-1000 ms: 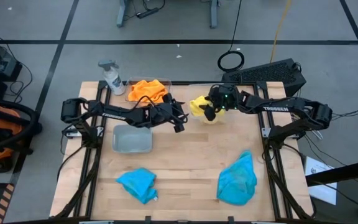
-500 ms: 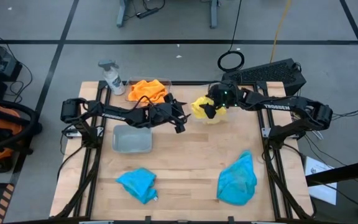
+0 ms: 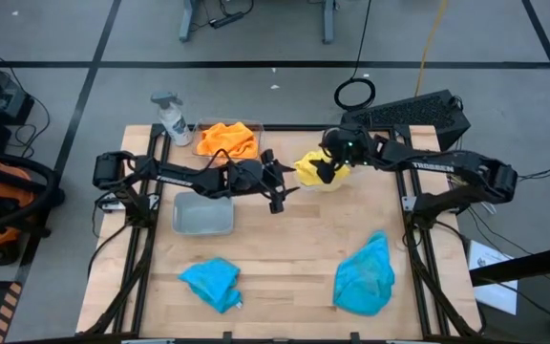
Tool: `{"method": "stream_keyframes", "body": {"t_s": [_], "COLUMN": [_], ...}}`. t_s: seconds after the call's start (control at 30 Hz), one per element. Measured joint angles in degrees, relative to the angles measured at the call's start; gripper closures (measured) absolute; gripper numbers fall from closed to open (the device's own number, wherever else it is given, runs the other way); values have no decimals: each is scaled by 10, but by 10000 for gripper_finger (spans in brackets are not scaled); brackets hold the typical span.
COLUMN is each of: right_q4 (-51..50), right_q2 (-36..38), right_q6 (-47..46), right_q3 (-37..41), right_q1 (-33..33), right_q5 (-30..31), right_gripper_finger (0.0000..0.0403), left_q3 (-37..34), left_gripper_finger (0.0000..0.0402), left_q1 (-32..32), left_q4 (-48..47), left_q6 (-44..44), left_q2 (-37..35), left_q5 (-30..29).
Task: Sort microfiber towel by color & place in baskets
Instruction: Adjust the right transparent bin
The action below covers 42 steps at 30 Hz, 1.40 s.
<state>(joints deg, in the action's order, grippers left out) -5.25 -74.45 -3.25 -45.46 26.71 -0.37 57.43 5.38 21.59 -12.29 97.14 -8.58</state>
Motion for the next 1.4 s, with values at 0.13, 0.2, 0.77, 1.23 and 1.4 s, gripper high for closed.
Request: {"method": "stream_keyframes", "body": {"t_s": [0.13, 0.2, 0.77, 1.23, 1.4], "right_q4": [-22, -58, -387, -321, -191], "right_q2": [54, 82, 221, 224, 224], "right_q6": [4, 4, -114, -195, -165], "right_q3": [0, 0, 0, 131, 187], "right_q1": [-19, -28, -103, -105, -103], "right_q5": [3, 19, 310, 474, 405], "right_gripper_finger": [87, 96, 292, 400, 401], "left_q3": [0, 0, 0, -1, -1], "left_gripper_finger": [140, 140, 140, 140, 140], "left_q1": [-7, -7, 26, 7, 5], "left_q4": [39, 62, 76, -24, -24], "left_q6": [-4, -17, -48, -76, -76], "left_q2": [24, 44, 80, 30, 27], "left_q5": [14, 15, -88, -159, -171]}}
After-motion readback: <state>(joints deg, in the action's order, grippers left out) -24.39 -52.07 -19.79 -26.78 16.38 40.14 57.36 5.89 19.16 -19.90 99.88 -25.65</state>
